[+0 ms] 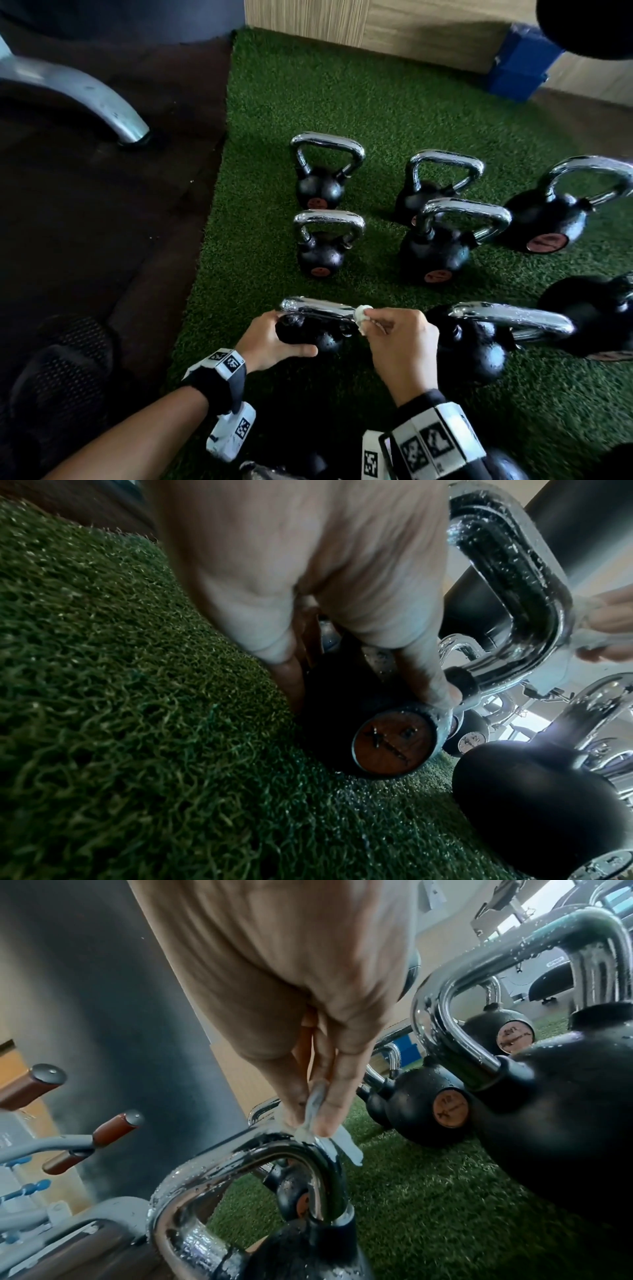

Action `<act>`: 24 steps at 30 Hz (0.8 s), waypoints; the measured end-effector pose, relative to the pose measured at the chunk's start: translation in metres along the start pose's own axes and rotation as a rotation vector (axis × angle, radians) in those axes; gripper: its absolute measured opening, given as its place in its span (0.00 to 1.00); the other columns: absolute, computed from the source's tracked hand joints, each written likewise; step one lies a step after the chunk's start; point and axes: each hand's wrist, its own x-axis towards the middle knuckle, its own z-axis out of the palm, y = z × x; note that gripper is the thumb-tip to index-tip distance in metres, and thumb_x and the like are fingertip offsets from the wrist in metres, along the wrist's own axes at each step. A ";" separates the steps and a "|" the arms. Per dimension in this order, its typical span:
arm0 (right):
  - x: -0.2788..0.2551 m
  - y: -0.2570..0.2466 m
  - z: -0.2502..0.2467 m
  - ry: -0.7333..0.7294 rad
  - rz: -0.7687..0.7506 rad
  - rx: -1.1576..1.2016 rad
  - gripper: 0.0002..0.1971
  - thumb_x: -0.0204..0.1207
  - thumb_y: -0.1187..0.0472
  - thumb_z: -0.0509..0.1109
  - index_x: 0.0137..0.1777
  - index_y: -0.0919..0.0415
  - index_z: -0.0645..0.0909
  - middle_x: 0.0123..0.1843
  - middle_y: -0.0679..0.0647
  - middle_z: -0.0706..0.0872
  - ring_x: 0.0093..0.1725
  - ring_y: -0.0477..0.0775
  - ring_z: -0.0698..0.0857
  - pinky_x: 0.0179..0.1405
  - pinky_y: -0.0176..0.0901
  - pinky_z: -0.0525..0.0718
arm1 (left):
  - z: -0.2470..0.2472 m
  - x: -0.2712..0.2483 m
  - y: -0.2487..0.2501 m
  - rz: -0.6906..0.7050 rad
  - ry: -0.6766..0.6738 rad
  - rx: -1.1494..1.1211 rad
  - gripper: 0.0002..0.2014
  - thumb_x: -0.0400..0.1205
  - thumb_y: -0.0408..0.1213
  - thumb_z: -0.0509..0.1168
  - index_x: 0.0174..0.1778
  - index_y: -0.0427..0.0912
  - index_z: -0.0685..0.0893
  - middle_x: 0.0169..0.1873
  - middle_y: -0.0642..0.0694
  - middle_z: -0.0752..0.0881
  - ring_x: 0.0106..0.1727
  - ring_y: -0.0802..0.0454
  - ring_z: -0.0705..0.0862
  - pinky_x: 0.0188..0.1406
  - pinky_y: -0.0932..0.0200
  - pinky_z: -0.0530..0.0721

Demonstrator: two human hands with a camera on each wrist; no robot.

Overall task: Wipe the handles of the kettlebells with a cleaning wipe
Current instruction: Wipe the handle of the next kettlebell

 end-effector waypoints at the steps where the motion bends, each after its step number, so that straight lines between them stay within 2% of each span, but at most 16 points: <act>1: 0.000 0.003 0.001 0.015 0.011 0.006 0.02 0.70 0.63 0.83 0.42 0.56 0.94 0.37 0.49 0.94 0.34 0.42 0.88 0.35 0.17 0.76 | 0.000 0.001 0.000 0.001 -0.003 0.005 0.37 0.57 0.66 0.84 0.61 0.60 0.86 0.55 0.63 0.90 0.61 0.67 0.86 0.65 0.65 0.82; 2: 0.001 0.006 0.002 0.021 0.046 0.019 0.02 0.71 0.59 0.82 0.41 0.56 0.94 0.34 0.50 0.93 0.33 0.45 0.89 0.34 0.22 0.78 | 0.000 0.001 0.001 0.003 -0.007 0.010 0.39 0.57 0.67 0.84 0.63 0.58 0.86 0.56 0.62 0.90 0.62 0.66 0.86 0.66 0.64 0.82; 4: 0.004 0.016 0.007 -0.025 0.188 0.089 0.05 0.73 0.54 0.81 0.44 0.55 0.94 0.32 0.48 0.92 0.36 0.47 0.91 0.42 0.35 0.88 | -0.001 -0.001 0.002 0.011 -0.009 0.021 0.39 0.57 0.66 0.84 0.64 0.58 0.86 0.57 0.63 0.89 0.62 0.67 0.85 0.66 0.65 0.81; 6: 0.009 0.026 0.013 -0.072 0.314 0.180 0.04 0.72 0.56 0.82 0.46 0.52 0.94 0.36 0.47 0.93 0.41 0.48 0.92 0.50 0.46 0.92 | -0.001 -0.002 0.003 0.019 -0.011 0.037 0.38 0.58 0.65 0.84 0.64 0.60 0.85 0.55 0.65 0.89 0.61 0.69 0.85 0.63 0.69 0.80; 7: 0.010 0.030 0.015 -0.073 0.343 0.212 0.03 0.71 0.57 0.83 0.44 0.50 0.93 0.36 0.46 0.93 0.41 0.48 0.93 0.50 0.49 0.93 | -0.001 -0.002 0.004 0.022 -0.014 0.046 0.38 0.58 0.66 0.84 0.64 0.59 0.85 0.56 0.64 0.89 0.61 0.68 0.85 0.63 0.69 0.79; 9: 0.011 0.034 0.021 -0.067 0.362 0.266 0.04 0.69 0.56 0.83 0.38 0.44 0.93 0.33 0.44 0.93 0.40 0.48 0.93 0.48 0.51 0.93 | -0.002 -0.001 0.005 0.025 -0.014 0.070 0.41 0.58 0.68 0.83 0.67 0.58 0.85 0.58 0.62 0.89 0.63 0.66 0.85 0.66 0.64 0.81; 11: 0.014 0.039 0.029 -0.092 0.402 0.294 0.11 0.70 0.60 0.82 0.32 0.40 0.92 0.31 0.44 0.93 0.36 0.48 0.93 0.45 0.50 0.93 | -0.003 0.000 0.005 0.033 -0.025 0.100 0.42 0.57 0.70 0.81 0.68 0.58 0.85 0.59 0.62 0.89 0.64 0.65 0.85 0.69 0.61 0.81; 13: 0.018 0.041 0.037 -0.147 0.502 0.344 0.10 0.70 0.68 0.81 0.35 0.50 0.93 0.35 0.52 0.94 0.34 0.50 0.94 0.46 0.51 0.94 | -0.004 0.001 0.006 0.058 -0.038 0.136 0.41 0.59 0.71 0.80 0.69 0.61 0.84 0.61 0.65 0.89 0.65 0.68 0.84 0.70 0.62 0.80; 15: 0.021 0.044 0.041 -0.214 0.560 0.390 0.10 0.70 0.75 0.79 0.39 0.59 0.92 0.40 0.59 0.94 0.37 0.53 0.94 0.47 0.53 0.94 | -0.009 0.002 0.006 0.078 -0.079 0.154 0.41 0.61 0.69 0.81 0.71 0.64 0.82 0.64 0.68 0.87 0.67 0.70 0.82 0.72 0.63 0.79; 17: 0.024 0.048 0.040 -0.253 0.576 0.436 0.10 0.69 0.77 0.79 0.38 0.61 0.92 0.42 0.62 0.94 0.39 0.55 0.94 0.48 0.55 0.94 | -0.021 0.003 0.008 0.065 -0.190 0.227 0.40 0.65 0.60 0.83 0.75 0.62 0.79 0.68 0.66 0.83 0.70 0.66 0.80 0.74 0.60 0.77; 19: 0.026 0.054 0.032 -0.237 0.564 0.424 0.07 0.68 0.75 0.81 0.40 0.62 0.92 0.41 0.61 0.94 0.40 0.56 0.94 0.50 0.55 0.93 | -0.037 0.004 0.010 0.068 -0.288 0.381 0.29 0.74 0.45 0.81 0.70 0.61 0.80 0.61 0.62 0.85 0.64 0.59 0.84 0.66 0.56 0.81; 20: 0.028 0.056 0.025 -0.200 0.527 0.379 0.06 0.68 0.71 0.83 0.42 0.62 0.93 0.41 0.58 0.94 0.41 0.56 0.94 0.50 0.55 0.93 | -0.046 0.005 0.011 0.087 -0.280 0.399 0.22 0.78 0.37 0.76 0.63 0.64 0.81 0.56 0.61 0.87 0.58 0.56 0.88 0.58 0.55 0.84; 21: 0.030 0.056 0.018 -0.155 0.472 0.337 0.06 0.68 0.66 0.84 0.43 0.59 0.93 0.40 0.55 0.94 0.42 0.54 0.94 0.51 0.54 0.93 | -0.055 0.004 0.015 0.099 -0.215 0.363 0.22 0.81 0.31 0.71 0.62 0.65 0.83 0.53 0.60 0.89 0.53 0.55 0.90 0.53 0.55 0.86; 22: 0.031 0.053 0.010 -0.111 0.404 0.324 0.05 0.68 0.64 0.84 0.42 0.55 0.94 0.40 0.52 0.95 0.42 0.53 0.94 0.52 0.55 0.92 | -0.062 0.002 0.019 0.104 -0.113 0.275 0.22 0.83 0.28 0.69 0.65 0.63 0.84 0.55 0.58 0.90 0.53 0.56 0.91 0.54 0.56 0.88; 24: 0.032 0.038 -0.004 -0.071 0.241 0.350 0.07 0.70 0.62 0.83 0.42 0.47 0.94 0.40 0.47 0.95 0.44 0.49 0.94 0.52 0.53 0.92 | -0.073 -0.004 0.033 0.148 0.159 0.053 0.19 0.86 0.31 0.69 0.69 0.55 0.86 0.60 0.56 0.91 0.58 0.62 0.90 0.62 0.58 0.89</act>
